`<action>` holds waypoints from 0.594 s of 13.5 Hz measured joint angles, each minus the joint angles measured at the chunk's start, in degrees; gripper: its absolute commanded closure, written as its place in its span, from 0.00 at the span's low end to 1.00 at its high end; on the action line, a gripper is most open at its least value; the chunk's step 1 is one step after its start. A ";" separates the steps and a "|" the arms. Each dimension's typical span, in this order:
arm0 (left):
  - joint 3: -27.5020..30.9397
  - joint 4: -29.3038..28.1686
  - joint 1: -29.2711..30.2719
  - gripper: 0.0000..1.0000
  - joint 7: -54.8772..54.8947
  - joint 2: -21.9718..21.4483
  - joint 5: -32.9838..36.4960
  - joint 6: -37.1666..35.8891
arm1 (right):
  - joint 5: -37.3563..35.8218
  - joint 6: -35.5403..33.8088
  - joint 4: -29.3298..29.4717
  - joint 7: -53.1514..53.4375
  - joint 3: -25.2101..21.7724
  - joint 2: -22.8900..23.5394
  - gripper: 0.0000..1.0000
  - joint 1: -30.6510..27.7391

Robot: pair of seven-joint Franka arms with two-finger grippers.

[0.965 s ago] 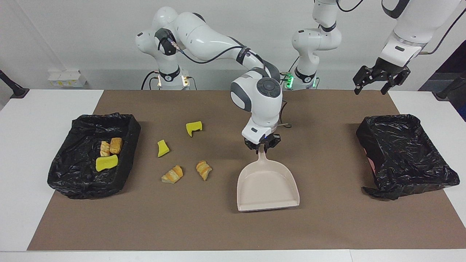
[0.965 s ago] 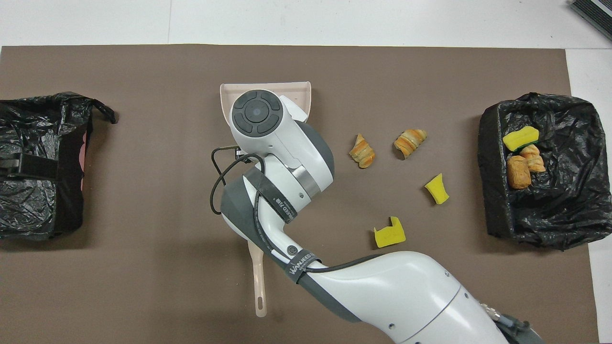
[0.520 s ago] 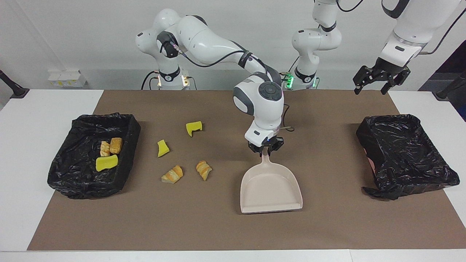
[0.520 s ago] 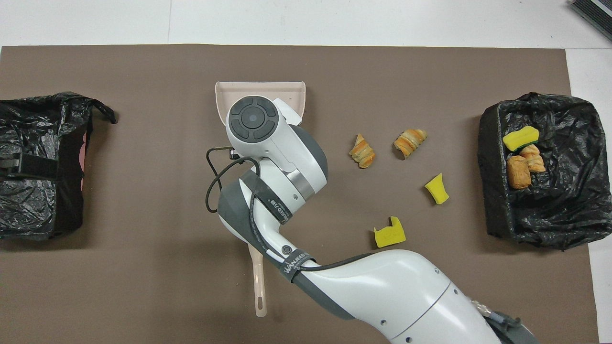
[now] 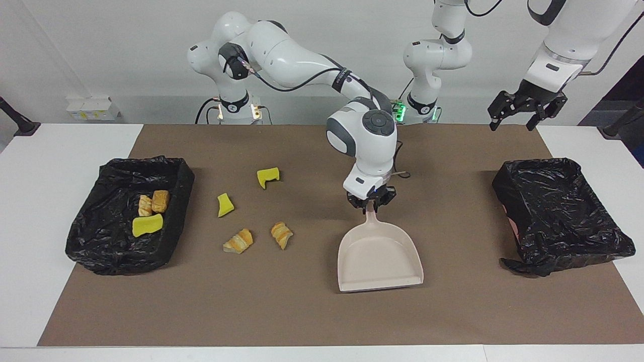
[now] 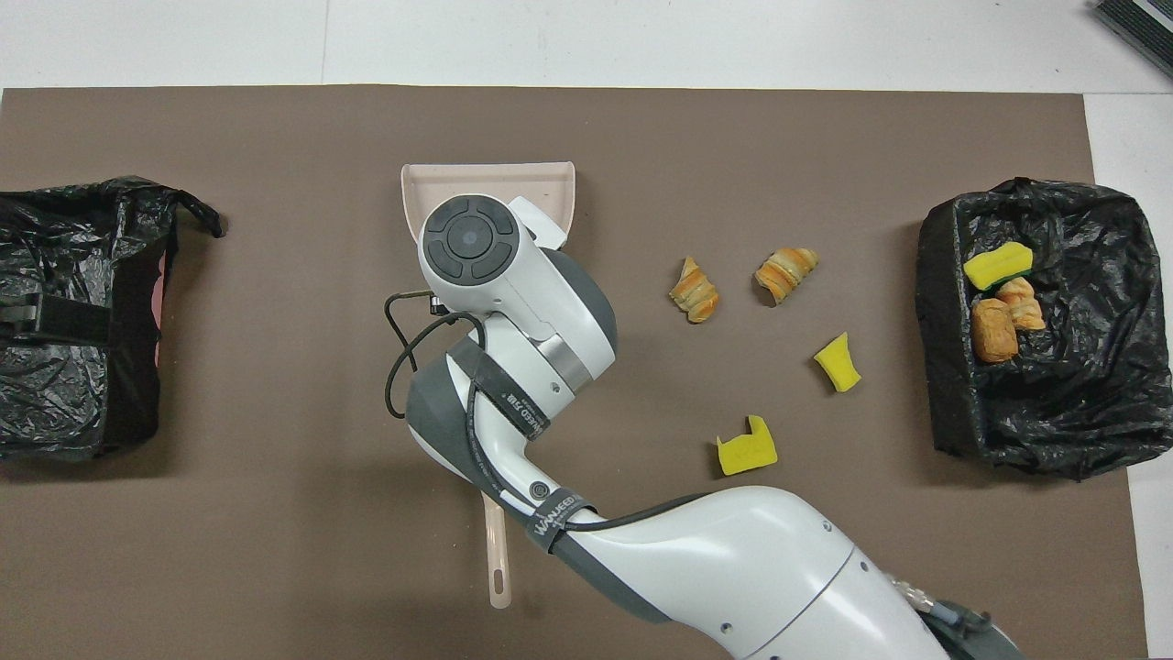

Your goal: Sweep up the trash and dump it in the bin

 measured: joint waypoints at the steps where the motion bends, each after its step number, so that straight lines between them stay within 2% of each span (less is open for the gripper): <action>1: 0.00 0.00 0.00 0.00 0.00 0.00 0.00 0.00 | 0.00 -0.01 0.00 0.00 0.00 0.00 0.65 -0.13; 6: 0.00 0.00 0.00 0.00 0.00 0.00 0.00 0.00 | 0.00 -0.14 0.01 -0.13 -0.03 -0.01 0.56 -0.35; 8: 0.00 0.00 0.00 0.00 0.00 0.00 0.00 0.00 | 0.00 -0.14 0.09 -0.13 -0.01 -0.05 0.46 -0.23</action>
